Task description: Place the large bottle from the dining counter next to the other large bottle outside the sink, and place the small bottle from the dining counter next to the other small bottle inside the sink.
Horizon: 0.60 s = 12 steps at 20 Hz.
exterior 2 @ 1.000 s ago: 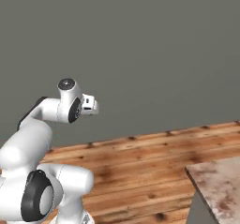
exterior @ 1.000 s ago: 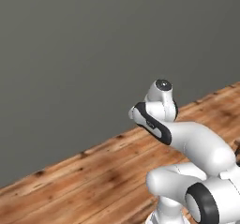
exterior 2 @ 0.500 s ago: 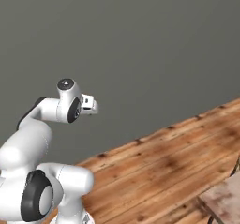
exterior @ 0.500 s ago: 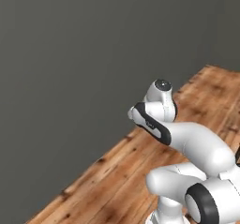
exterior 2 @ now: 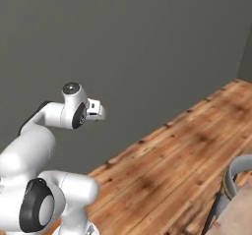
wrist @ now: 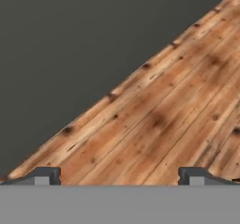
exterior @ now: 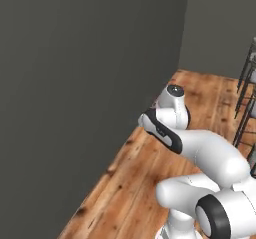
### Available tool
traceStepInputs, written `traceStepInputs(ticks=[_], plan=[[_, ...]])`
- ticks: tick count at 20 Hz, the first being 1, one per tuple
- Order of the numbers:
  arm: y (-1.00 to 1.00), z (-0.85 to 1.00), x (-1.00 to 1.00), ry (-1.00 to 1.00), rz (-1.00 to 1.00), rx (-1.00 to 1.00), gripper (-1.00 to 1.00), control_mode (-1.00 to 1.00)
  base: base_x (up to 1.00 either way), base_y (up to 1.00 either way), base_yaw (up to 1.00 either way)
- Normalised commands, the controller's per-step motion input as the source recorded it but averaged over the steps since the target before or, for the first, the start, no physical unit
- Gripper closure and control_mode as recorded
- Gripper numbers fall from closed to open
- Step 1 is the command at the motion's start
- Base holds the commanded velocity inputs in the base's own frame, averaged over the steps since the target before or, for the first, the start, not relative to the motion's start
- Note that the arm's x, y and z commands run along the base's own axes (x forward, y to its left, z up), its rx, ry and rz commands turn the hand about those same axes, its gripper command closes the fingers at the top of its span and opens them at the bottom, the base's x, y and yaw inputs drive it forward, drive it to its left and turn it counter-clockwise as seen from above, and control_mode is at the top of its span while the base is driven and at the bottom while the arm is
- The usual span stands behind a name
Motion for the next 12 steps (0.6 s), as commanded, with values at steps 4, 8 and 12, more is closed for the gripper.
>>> traceStepInputs(ticks=[4,8,12], plan=[[0.00,0.00,0.00,0.00,0.00,0.00,-1.00,1.00,1.00,-0.30,-0.37],[0.00,0.00,0.00,0.00,0.00,0.00,-1.00,1.00,1.00,-0.05,-0.36],[0.00,0.00,0.00,0.00,0.00,0.00,-1.00,1.00,1.00,0.00,-0.39]])
